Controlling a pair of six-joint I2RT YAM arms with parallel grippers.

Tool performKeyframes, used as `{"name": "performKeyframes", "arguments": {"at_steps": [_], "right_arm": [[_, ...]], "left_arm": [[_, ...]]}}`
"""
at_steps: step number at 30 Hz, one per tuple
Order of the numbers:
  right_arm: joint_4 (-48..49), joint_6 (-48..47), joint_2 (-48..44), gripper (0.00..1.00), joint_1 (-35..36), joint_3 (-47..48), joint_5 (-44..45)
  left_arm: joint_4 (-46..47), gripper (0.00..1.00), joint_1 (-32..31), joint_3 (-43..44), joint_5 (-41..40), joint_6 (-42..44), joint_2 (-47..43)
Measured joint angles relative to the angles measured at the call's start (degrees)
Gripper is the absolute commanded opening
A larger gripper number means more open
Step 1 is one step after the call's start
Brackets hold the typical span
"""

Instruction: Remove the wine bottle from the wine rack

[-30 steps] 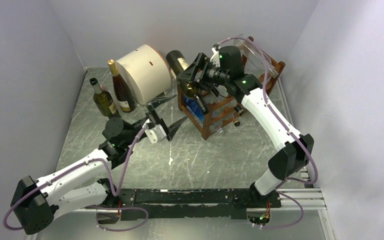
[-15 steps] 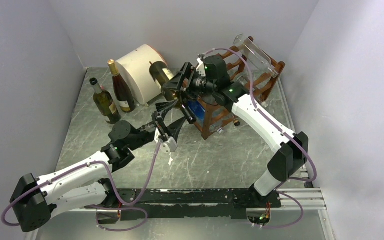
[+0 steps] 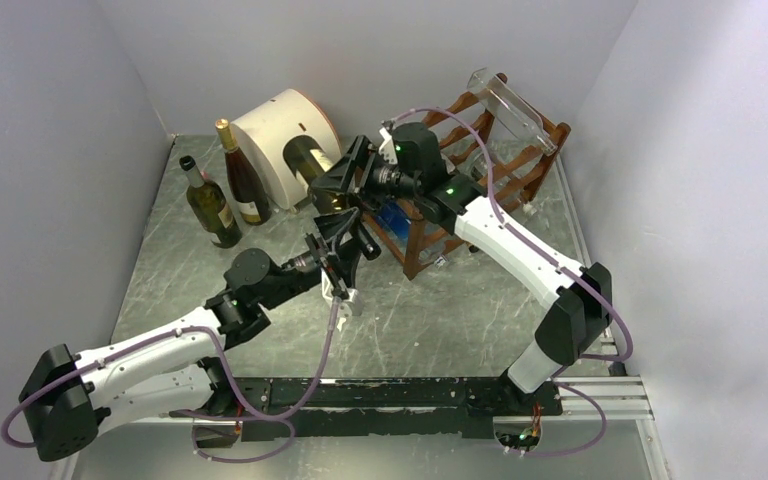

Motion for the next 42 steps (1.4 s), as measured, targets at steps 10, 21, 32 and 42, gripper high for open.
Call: {"name": "performKeyframes", "arguments": {"at_steps": [10, 21, 32, 42], "right_arm": [[2.36, 4.39, 0.04, 0.00, 2.43, -4.87, -0.63], [4.72, 3.98, -0.07, 0.92, 2.40, -7.10, -0.04], [4.63, -1.07, -3.45, 1.00, -0.92, -7.56, 0.37], [-1.53, -9.81, -5.97, 1.00, -6.27, -1.75, 4.63]], "left_arm": [[-0.09, 0.16, -3.69, -2.19, -5.33, 8.79, 0.39], [-0.92, 0.07, -5.11, -2.60, -7.89, 9.57, 0.66], [0.72, 0.07, -5.35, -3.08, -11.28, 2.99, 0.87], [0.07, 0.07, -4.48, -0.13, -17.97, -13.90, 2.19]]}}
